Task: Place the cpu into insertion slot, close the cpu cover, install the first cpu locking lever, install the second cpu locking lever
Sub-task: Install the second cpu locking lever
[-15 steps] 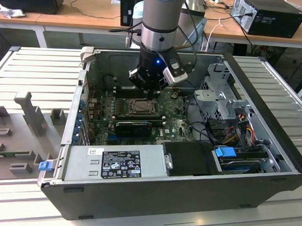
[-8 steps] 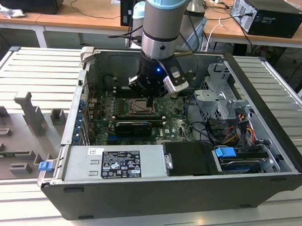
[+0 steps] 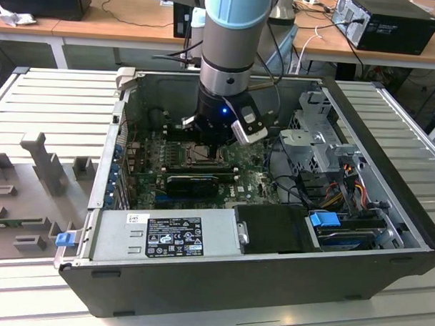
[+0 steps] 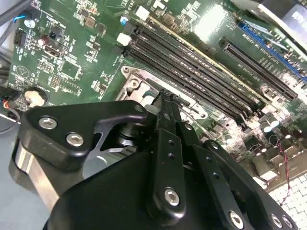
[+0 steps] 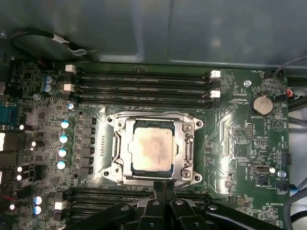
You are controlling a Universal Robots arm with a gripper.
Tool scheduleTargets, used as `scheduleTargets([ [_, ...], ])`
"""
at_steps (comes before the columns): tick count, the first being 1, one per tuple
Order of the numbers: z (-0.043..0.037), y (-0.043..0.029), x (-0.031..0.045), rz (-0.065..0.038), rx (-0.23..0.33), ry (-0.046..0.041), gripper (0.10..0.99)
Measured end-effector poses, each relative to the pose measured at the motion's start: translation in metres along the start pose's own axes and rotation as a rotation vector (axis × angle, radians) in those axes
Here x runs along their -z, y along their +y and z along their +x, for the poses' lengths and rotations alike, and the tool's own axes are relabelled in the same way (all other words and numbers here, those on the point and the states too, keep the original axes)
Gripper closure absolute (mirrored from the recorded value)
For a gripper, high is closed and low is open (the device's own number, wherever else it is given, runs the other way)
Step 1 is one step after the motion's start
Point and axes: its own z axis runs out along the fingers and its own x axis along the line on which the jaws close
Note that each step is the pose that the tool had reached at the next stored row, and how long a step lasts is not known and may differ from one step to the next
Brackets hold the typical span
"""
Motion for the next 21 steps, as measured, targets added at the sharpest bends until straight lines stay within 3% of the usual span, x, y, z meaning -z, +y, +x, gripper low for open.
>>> scheduleTargets([
  [6, 0.0175, -0.0021, -0.0014, -0.001, 0.007, 0.0008, 0.98],
  [12, 0.0203, -0.0035, -0.0117, -0.005, 0.009, 0.001, 0.98],
  [15, 0.0227, -0.0055, -0.0119, -0.031, 0.009, -0.0003, 0.98],
  [21, 0.0366, -0.014, -0.0111, -0.049, 0.009, -0.0021, 0.98],
])
